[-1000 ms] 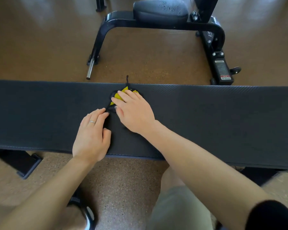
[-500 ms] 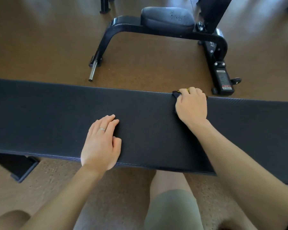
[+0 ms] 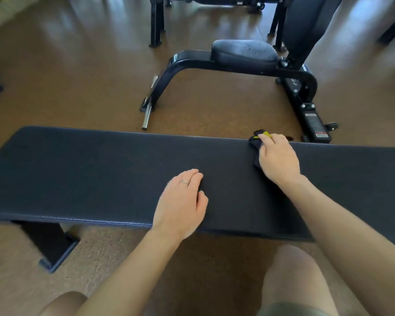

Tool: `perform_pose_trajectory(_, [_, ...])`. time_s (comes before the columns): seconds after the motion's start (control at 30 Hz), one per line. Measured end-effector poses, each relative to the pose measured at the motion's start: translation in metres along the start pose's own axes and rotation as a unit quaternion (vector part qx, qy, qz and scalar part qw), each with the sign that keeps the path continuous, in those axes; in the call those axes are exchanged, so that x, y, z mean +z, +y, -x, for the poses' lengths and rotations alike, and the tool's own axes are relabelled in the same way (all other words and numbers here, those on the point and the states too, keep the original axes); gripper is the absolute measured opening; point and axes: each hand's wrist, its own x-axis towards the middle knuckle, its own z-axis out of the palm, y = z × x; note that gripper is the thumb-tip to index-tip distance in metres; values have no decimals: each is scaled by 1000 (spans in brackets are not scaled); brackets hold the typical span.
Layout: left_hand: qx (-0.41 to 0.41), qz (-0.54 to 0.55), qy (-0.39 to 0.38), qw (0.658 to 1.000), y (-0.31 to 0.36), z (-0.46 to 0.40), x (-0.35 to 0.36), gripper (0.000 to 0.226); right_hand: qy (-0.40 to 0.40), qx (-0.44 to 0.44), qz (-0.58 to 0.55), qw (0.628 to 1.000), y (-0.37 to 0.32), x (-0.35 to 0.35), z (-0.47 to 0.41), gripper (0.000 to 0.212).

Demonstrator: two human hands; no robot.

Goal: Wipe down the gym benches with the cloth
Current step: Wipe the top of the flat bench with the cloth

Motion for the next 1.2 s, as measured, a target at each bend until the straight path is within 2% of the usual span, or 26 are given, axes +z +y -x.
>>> perform_pose_trajectory(0.07, [9,-53,52,997,-34,-2,-20,30,4,36,30,999,-17,4,4,41])
perform_pose_trajectory(0.13, [-14,-87,86,992,-75,-7,-34,20,11,33,38,999,-57,11,10,46])
perform_pose_trajectory(0.23, [-36,-121,80,989,-123,-8,-40,14,28,-1,23,999,-129,21,31,43])
perform_pose_trajectory(0.37, [-17,-96,105,990,-137,-1,-35,11,-14,-60,-11,998,-191,23,67,43])
perform_pose_trajectory(0.5, [-11,-71,116,991,-138,1,-32,7,-42,-107,-14,993,-167,14,87,46])
perform_pose_trajectory(0.57, [-6,-60,125,990,-141,3,-31,5,-50,-70,5,996,-137,7,87,47])
perform_pose_trajectory(0.63, [-11,-46,132,990,-140,4,-32,6,-40,15,9,999,-121,1,85,45])
perform_pose_trajectory(0.73, [-8,-41,127,991,-137,3,-31,9,6,83,17,996,-158,2,92,47])
perform_pose_trajectory(0.87, [-1,-41,134,990,-138,3,-32,12,-7,17,-19,1000,-243,12,139,42])
perform_pose_trajectory(0.93, [3,-42,136,990,-138,4,-32,11,-12,-23,-37,999,-256,14,153,41])
perform_pose_trajectory(1.03, [8,-39,140,989,-140,5,-31,13,-34,-63,-28,997,-223,1,153,43])
perform_pose_trajectory(1.13, [5,-29,134,991,-141,6,-31,14,7,17,7,1000,-162,-8,146,52])
perform_pose_trajectory(1.2, [8,-27,138,990,-142,7,-30,14,12,85,29,996,-150,-8,145,52])
